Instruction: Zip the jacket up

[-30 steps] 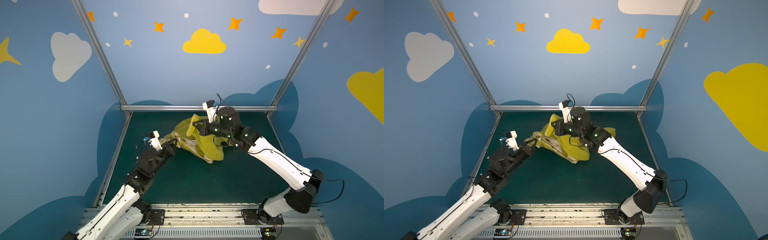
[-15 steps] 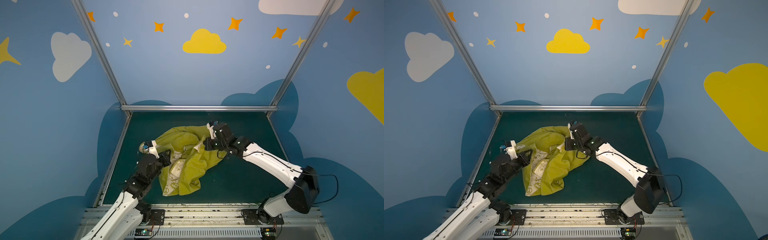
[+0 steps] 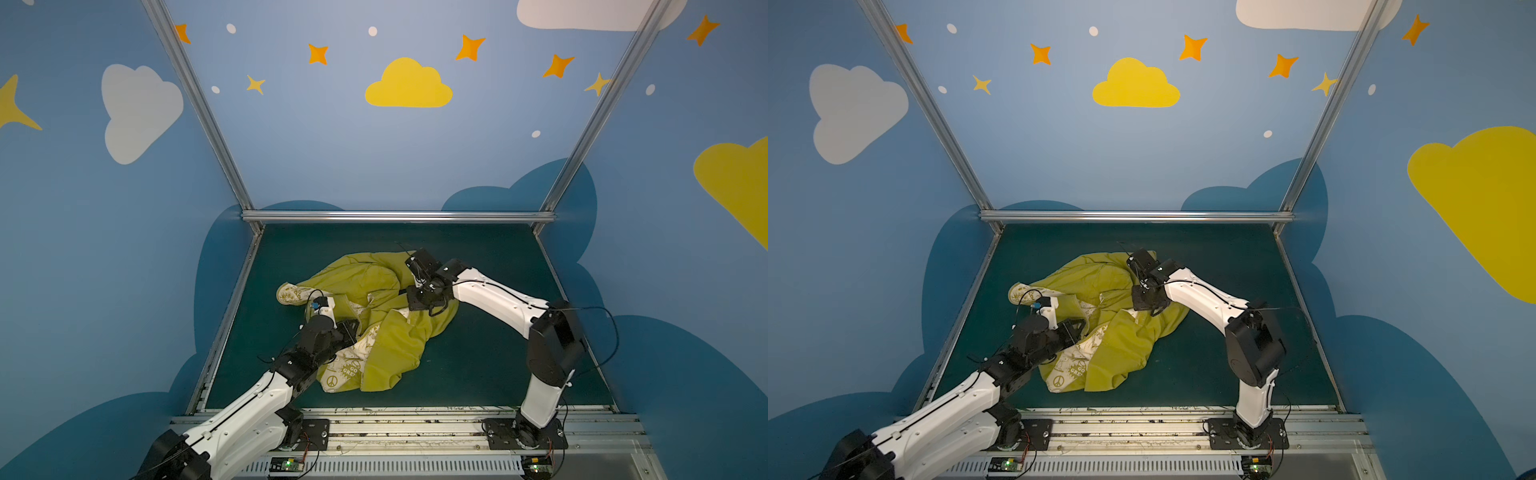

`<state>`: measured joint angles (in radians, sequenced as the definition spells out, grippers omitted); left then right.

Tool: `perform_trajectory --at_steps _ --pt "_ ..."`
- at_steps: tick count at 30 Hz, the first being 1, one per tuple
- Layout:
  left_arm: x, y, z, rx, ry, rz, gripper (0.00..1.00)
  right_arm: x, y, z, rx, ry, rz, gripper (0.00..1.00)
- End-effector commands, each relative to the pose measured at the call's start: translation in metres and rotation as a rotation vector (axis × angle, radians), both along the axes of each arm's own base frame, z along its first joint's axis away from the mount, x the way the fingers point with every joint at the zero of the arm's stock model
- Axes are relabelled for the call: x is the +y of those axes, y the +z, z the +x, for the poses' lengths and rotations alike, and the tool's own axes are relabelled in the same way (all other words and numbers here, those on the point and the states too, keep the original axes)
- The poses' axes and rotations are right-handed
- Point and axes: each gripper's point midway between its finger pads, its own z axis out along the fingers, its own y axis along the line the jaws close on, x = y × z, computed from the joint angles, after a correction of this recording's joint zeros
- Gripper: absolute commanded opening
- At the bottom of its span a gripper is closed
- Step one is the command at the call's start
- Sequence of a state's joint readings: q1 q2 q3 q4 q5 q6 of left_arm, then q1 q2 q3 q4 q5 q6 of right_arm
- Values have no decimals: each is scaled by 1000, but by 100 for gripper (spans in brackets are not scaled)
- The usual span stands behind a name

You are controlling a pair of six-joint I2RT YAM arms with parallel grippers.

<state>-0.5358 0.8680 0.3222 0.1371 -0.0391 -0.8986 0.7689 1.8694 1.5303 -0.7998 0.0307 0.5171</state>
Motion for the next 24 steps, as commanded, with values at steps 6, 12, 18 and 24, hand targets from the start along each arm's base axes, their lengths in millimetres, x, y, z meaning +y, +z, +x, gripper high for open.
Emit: perform_trajectory --at_steps 6,12,18,24 --pt "2 25 -1 -72 4 -20 3 7 46 -20 -6 93 117 0" --pt "-6 63 1 -156 -38 -54 3 10 100 -40 -63 157 273 0" --pt "-12 82 1 -213 -47 -139 3 25 100 -48 -84 230 341 3" --pt "-7 74 -2 -194 -36 -119 3 47 67 -36 41 198 294 13"
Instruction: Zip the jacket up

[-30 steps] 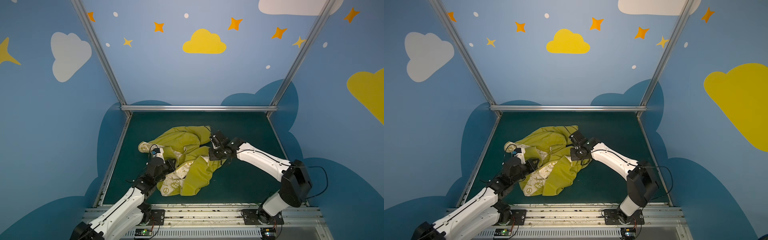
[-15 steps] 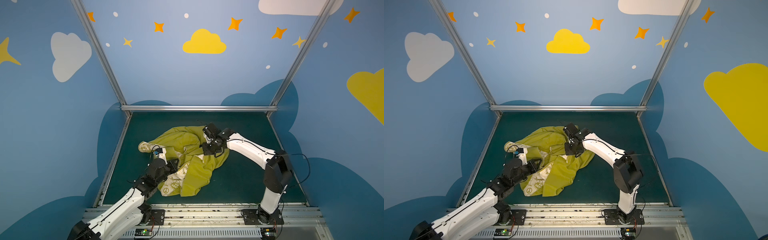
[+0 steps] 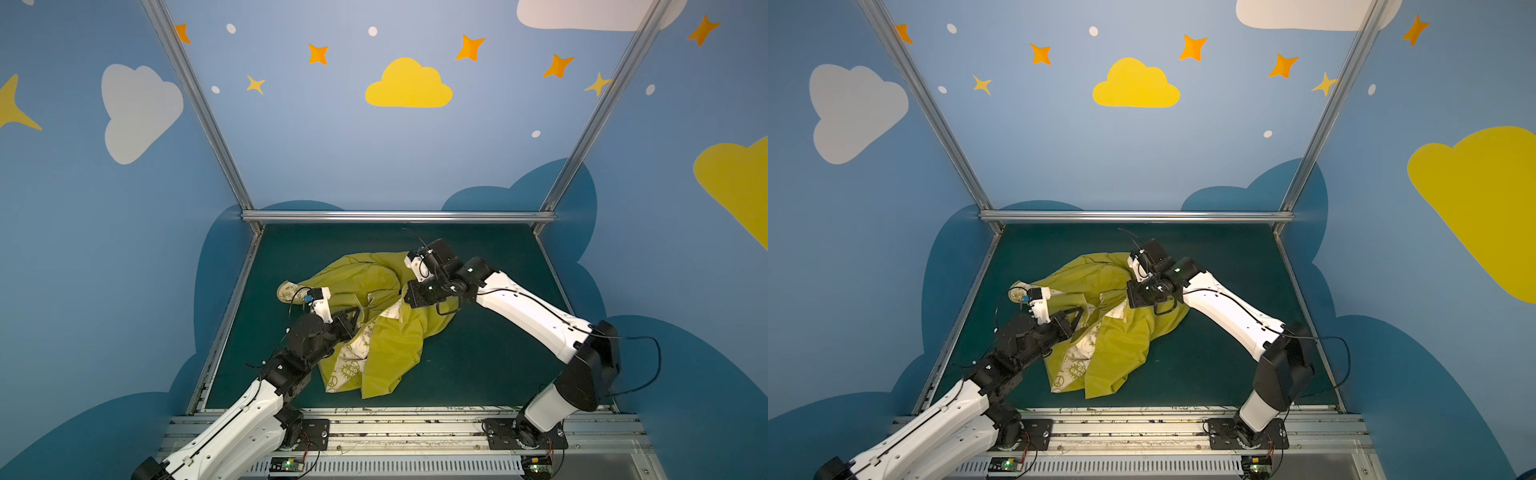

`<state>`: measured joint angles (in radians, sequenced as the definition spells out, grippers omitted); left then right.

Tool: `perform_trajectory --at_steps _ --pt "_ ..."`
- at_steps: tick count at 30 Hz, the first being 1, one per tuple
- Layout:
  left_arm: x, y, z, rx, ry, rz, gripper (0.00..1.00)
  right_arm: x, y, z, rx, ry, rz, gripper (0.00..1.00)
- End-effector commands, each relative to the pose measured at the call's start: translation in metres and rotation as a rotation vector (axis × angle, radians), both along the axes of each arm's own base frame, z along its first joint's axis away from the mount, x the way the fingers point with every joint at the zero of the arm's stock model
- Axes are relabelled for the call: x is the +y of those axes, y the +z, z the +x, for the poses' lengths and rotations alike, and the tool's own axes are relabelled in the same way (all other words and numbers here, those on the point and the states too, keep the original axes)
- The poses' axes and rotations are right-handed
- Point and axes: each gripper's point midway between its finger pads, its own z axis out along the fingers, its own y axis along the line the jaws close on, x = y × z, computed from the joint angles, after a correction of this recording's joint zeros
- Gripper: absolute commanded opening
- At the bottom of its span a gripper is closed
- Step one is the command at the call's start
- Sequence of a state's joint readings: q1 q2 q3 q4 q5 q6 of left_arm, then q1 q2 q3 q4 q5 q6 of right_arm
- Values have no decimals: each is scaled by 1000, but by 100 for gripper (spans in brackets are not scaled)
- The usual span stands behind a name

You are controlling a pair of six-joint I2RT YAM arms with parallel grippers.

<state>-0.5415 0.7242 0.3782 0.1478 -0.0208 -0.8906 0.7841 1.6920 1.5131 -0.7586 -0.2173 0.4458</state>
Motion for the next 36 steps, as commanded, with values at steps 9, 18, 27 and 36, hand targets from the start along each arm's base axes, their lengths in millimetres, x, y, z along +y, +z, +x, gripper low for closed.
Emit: perform_trajectory --at_steps 9,18,27,36 --pt "2 -17 -4 25 6 -2 4 24 -48 1 209 24 -68 37" --pt "-1 -21 0 35 1 14 4 26 -48 -9 200 23 30 50" --pt "3 -23 2 44 29 4 4 49 -44 -5 207 16 213 50" --pt "1 -32 6 83 56 -70 3 44 -57 2 215 -60 265 45"
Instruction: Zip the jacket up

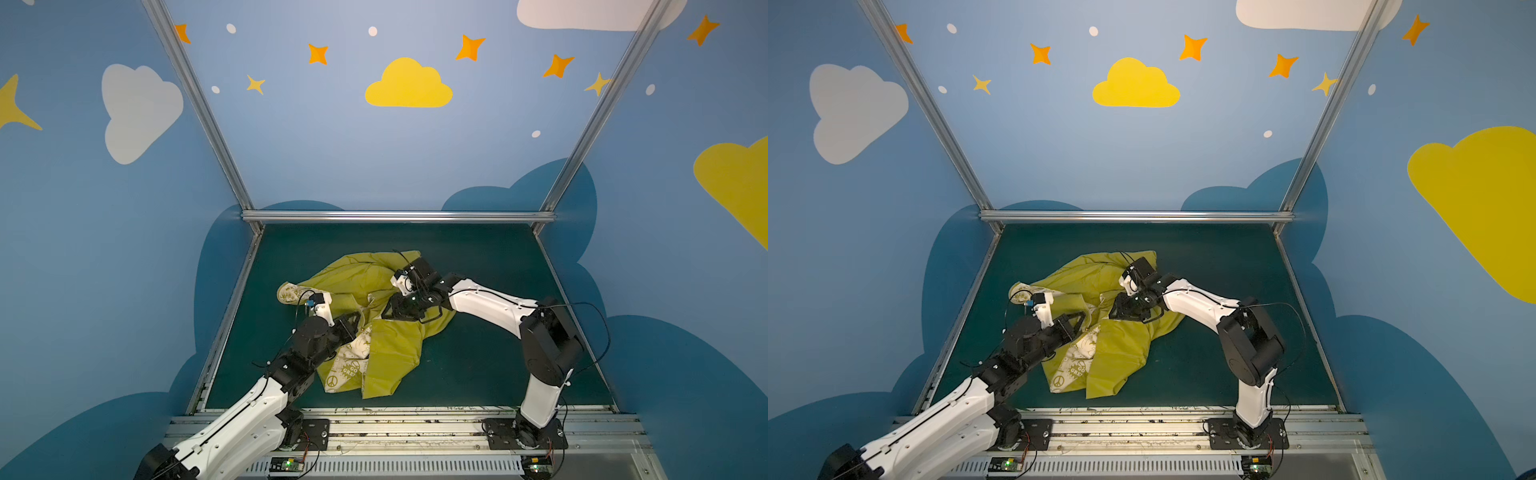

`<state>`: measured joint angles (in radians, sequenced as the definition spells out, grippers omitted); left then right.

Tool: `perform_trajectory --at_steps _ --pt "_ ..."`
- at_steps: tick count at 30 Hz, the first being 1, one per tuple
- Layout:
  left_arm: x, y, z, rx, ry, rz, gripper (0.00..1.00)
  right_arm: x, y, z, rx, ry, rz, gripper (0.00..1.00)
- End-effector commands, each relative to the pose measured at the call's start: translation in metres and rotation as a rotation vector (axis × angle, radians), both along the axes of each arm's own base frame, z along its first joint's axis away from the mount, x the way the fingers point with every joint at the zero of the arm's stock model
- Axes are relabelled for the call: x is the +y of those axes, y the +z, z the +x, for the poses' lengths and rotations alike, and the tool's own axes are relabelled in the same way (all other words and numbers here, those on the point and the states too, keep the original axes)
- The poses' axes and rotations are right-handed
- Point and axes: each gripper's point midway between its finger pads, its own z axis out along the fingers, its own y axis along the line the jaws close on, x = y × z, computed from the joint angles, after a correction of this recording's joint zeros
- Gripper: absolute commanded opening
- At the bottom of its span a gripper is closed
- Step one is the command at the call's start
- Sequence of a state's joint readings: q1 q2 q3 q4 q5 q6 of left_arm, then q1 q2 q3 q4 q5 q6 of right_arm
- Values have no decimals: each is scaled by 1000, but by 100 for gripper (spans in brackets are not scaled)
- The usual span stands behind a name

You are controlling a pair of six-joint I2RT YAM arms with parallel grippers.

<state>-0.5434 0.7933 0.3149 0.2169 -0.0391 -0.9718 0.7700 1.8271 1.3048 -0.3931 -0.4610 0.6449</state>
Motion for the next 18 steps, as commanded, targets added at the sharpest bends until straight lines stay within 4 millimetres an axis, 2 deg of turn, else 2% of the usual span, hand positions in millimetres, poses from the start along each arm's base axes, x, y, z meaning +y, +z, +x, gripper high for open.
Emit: perform_trajectory --at_steps 1,8,13,18 --pt "0 3 3 -10 17 -48 3 4 19 10 -34 -37 86 45" --pt "0 -1 4 2 30 -86 3 2 18 13 -23 -72 159 37" --pt "-4 -6 7 5 29 -139 3 5 19 12 -18 -82 214 25" --pt "-6 1 10 -41 36 -200 3 3 29 11 -32 -94 249 10"
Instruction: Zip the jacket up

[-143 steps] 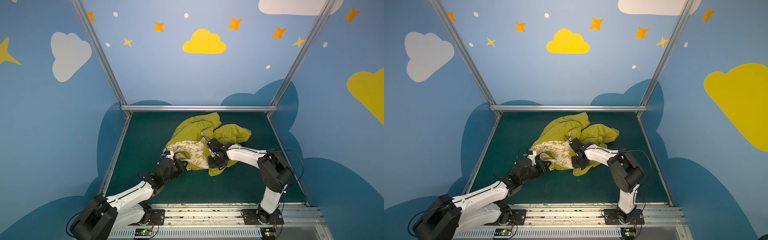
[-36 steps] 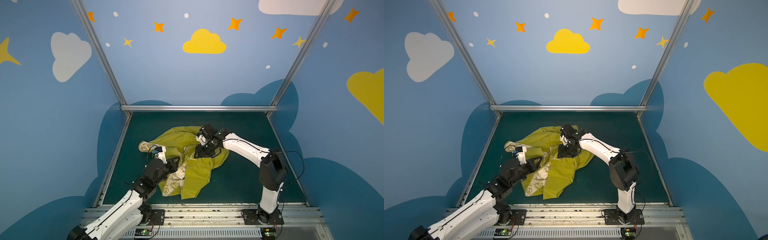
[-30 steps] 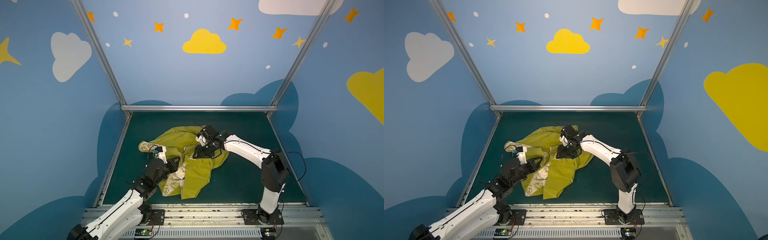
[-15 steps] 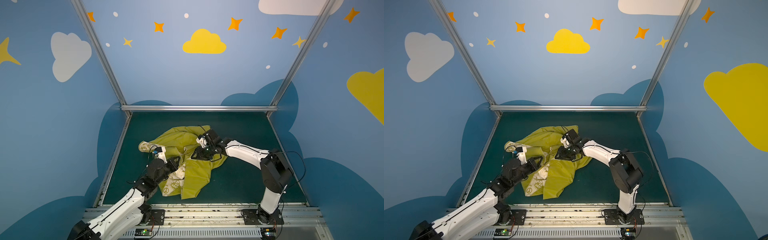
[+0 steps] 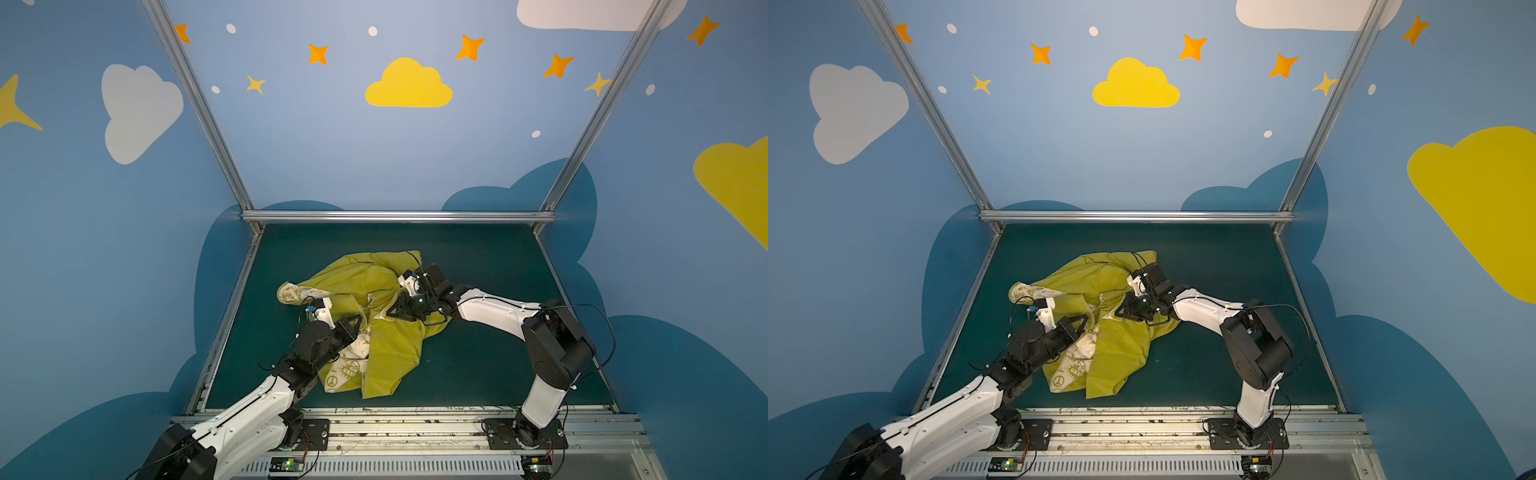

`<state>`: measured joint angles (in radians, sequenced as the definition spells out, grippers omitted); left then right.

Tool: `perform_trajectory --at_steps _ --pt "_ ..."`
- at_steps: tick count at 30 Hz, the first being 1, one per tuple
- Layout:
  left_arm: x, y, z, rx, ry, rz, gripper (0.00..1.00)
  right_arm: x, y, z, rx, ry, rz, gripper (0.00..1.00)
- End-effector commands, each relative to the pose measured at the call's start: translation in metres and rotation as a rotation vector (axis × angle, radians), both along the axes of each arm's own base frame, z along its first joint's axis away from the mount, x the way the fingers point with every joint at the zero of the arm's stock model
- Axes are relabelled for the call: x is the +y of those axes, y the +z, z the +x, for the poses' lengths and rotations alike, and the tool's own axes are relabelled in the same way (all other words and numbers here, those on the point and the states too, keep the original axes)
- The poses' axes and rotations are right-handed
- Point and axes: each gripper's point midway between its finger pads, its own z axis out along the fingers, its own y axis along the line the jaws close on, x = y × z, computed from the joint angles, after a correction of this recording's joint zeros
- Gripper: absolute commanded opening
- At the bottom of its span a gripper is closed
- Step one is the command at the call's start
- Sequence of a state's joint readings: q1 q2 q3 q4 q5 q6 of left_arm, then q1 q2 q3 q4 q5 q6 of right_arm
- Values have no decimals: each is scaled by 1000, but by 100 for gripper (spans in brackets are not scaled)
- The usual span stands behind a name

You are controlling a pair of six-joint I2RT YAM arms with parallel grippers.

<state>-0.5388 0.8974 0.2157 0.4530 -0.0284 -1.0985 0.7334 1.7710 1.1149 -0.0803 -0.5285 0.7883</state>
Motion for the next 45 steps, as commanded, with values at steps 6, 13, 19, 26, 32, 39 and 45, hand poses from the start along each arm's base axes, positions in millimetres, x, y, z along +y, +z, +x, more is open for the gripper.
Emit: perform_trajectory --at_steps 6,13,19,26,32,39,45 --pt "0 45 11 -164 46 -175 3 3 54 0 -69 -9 147 0" --pt "-1 82 19 -264 63 -279 3 0 104 -7 -122 -15 255 0" --pt "-1 112 23 -362 71 -353 3 11 130 -21 -157 8 350 0" --pt "-15 84 30 -215 21 -188 35 -11 109 -13 -178 -54 238 0" --pt "22 9 -9 113 71 148 43 -45 83 -8 -167 -109 137 0" --pt "54 -12 -46 192 80 279 60 -59 56 -11 -126 -107 80 0" --pt "32 -2 -28 307 -20 424 66 -108 40 -11 -148 -208 -57 0"
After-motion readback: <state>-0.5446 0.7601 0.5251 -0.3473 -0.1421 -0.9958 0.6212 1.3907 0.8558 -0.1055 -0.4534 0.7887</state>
